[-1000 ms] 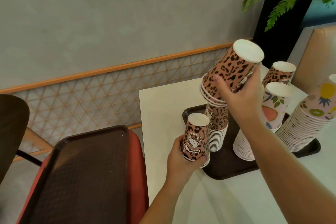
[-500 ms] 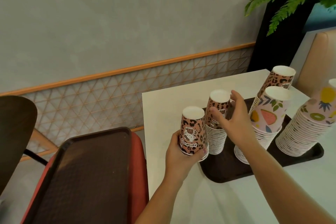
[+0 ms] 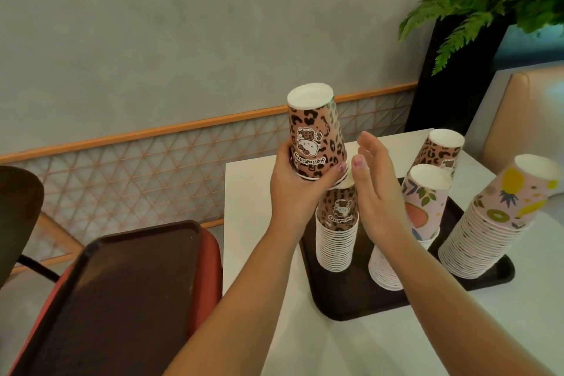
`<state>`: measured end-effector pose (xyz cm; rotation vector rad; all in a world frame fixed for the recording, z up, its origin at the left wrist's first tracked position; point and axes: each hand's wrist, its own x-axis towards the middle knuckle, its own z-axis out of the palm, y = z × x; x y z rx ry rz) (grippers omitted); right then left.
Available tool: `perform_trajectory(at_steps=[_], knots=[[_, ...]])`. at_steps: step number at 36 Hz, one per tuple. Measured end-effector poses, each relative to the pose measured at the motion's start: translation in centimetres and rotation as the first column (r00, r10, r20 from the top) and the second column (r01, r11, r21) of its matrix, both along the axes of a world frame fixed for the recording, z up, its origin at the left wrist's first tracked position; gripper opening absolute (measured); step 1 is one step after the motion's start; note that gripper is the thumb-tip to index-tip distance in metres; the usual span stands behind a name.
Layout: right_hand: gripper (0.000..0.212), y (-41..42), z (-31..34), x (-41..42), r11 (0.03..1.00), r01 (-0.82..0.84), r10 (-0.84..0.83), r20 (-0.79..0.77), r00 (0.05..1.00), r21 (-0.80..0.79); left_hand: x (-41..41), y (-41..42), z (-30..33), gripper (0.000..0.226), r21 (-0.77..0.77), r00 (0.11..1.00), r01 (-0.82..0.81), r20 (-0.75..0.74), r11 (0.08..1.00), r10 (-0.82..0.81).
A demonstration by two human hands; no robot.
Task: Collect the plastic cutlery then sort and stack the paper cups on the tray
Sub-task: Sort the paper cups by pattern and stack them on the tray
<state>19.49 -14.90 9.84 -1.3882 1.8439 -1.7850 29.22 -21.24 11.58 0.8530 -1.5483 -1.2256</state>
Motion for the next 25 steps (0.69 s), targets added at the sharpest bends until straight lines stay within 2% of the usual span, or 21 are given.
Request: perform_trajectory(at_steps=[6, 12, 20, 25], knots=[[0.061, 0.1, 0.6, -0.7, 1.000, -0.004, 0.004, -0.054, 0.999, -0.004, -2.3, -0.7, -1.6, 0.061, 0.048, 0.997, 0.022, 0.068, 0.999, -0.025], [0.060, 1.1, -0.1, -1.4, 1.000, 0.018, -0.022, -0.154, 0.988, -0.023, -3.4, -0.7, -5.2, 0.069, 0.075, 0.986, 0.006, 0.166, 0.997, -0.019], [0.031, 4.2, 1.2, -2.9, 0.960, 0.049, -0.142, -0.330, 0.933, -0.275, -4.2, -0.1, -8.4, 0.075, 0.077, 0.955, 0.016, 0.295, 0.997, -0.038], [0.037, 5.9, 0.3, -4.7, 0.898, 0.197, -0.337, -0.326, 0.884, -0.393, -4.4, 0.2, -9.6, 0.074, 0.069, 0.945, -0.018, 0.327, 0.997, -0.005]])
